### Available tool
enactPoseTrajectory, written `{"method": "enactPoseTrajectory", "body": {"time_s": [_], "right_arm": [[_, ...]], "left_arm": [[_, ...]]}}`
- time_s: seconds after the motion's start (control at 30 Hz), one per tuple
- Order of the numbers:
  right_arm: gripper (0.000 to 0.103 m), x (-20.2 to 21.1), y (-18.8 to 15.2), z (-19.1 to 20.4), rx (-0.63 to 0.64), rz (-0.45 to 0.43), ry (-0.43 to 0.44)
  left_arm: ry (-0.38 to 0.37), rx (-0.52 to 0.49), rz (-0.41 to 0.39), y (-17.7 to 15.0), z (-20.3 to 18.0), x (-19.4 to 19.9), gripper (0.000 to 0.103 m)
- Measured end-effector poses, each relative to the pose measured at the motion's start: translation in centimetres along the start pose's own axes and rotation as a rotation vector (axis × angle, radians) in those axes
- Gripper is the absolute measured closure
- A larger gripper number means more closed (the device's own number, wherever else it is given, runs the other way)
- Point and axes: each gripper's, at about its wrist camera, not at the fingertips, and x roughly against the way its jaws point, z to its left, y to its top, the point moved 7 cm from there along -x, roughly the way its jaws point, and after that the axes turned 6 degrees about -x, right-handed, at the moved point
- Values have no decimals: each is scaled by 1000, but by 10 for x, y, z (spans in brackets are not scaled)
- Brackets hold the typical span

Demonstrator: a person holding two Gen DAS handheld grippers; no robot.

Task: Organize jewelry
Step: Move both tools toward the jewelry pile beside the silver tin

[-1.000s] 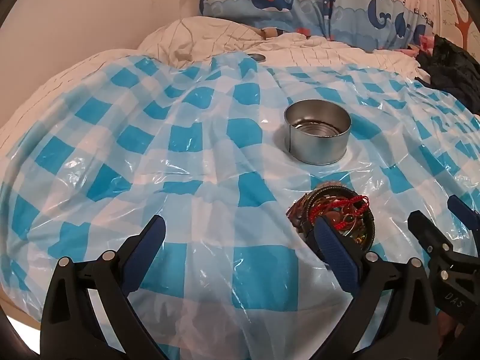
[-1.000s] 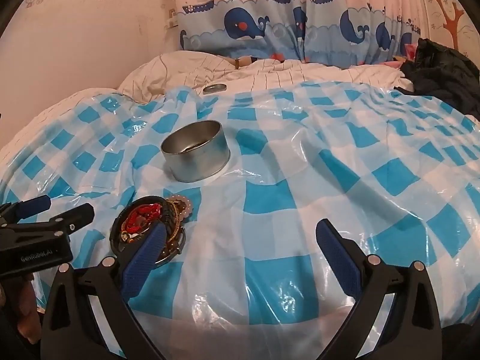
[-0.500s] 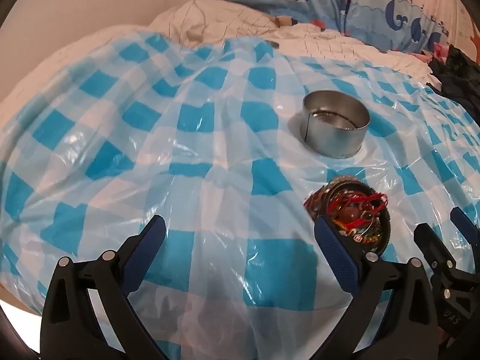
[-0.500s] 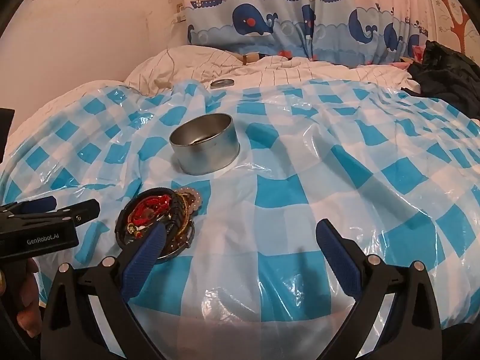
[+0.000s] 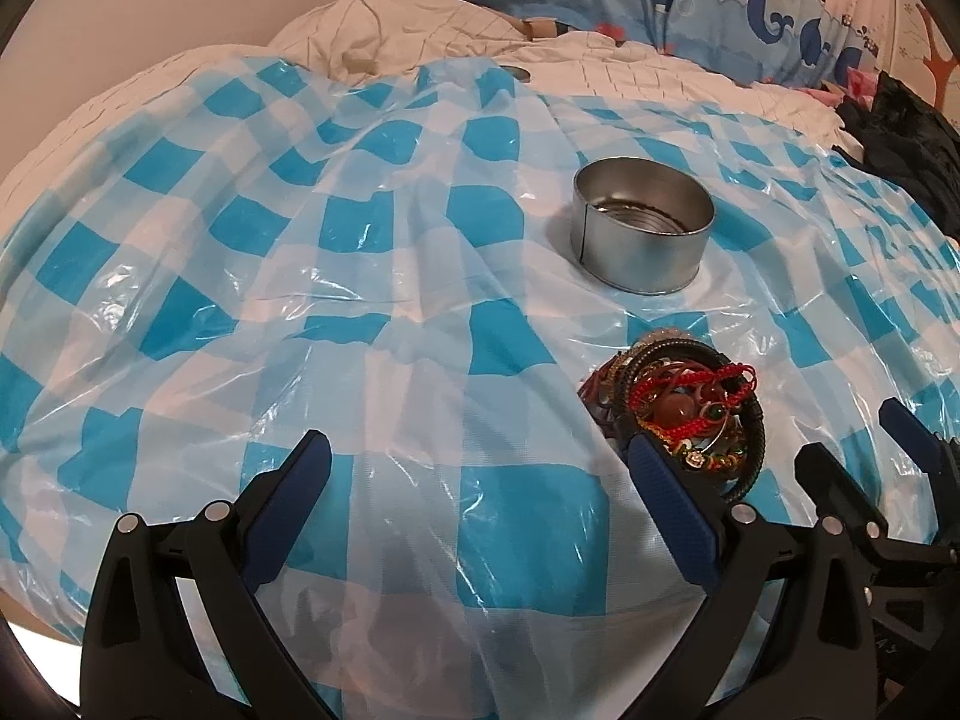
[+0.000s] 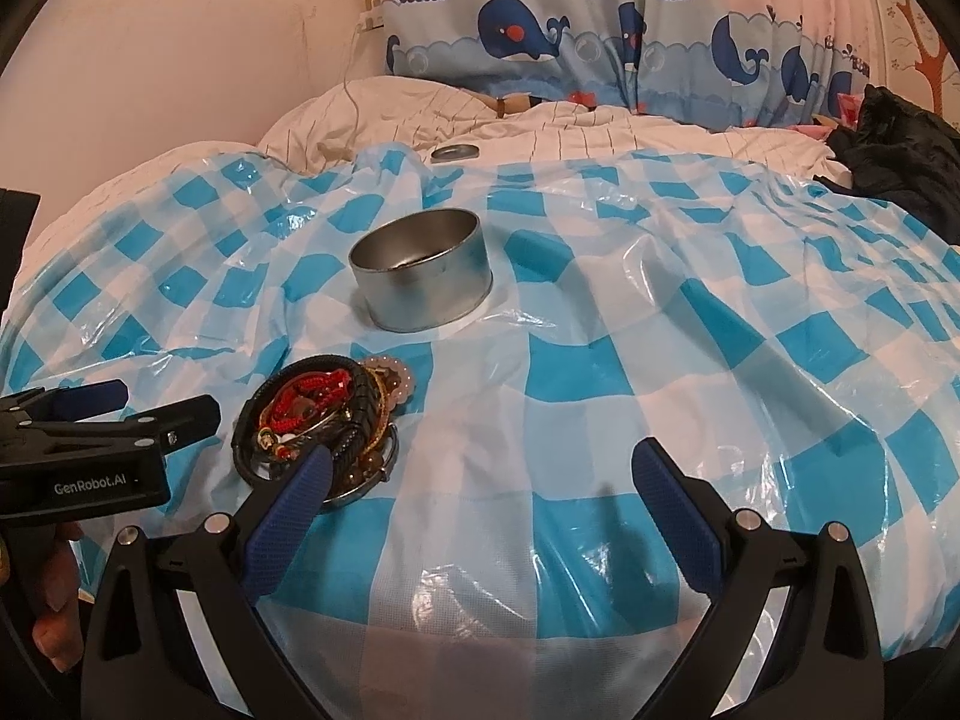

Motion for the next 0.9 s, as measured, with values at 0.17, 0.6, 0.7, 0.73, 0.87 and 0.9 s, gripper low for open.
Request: {"method": "enactPoseTrajectory", "body": {"time_s": [0.17, 0.6, 0.7, 0.73, 0.87, 0.9], "right_arm": [[7, -3, -3, 2, 4, 13, -1], [7, -7, -9, 8, 28, 29, 0], [7, -8, -10, 10, 35, 33, 3], [7, -9, -10, 10, 36, 34, 4], [7, -9, -11, 12, 41, 35, 7], [7, -9, -11, 12, 41, 35, 7]], "left_arm": [[2, 0, 5, 1, 1, -1, 8], [19, 0, 12, -1, 4, -2, 8], [19, 0, 13, -1, 4, -2, 8], [19, -1, 13, -1, 4, -2, 8], [20, -5, 14, -2, 4, -2, 8], [20, -6, 14, -2, 3, -2, 8]]}}
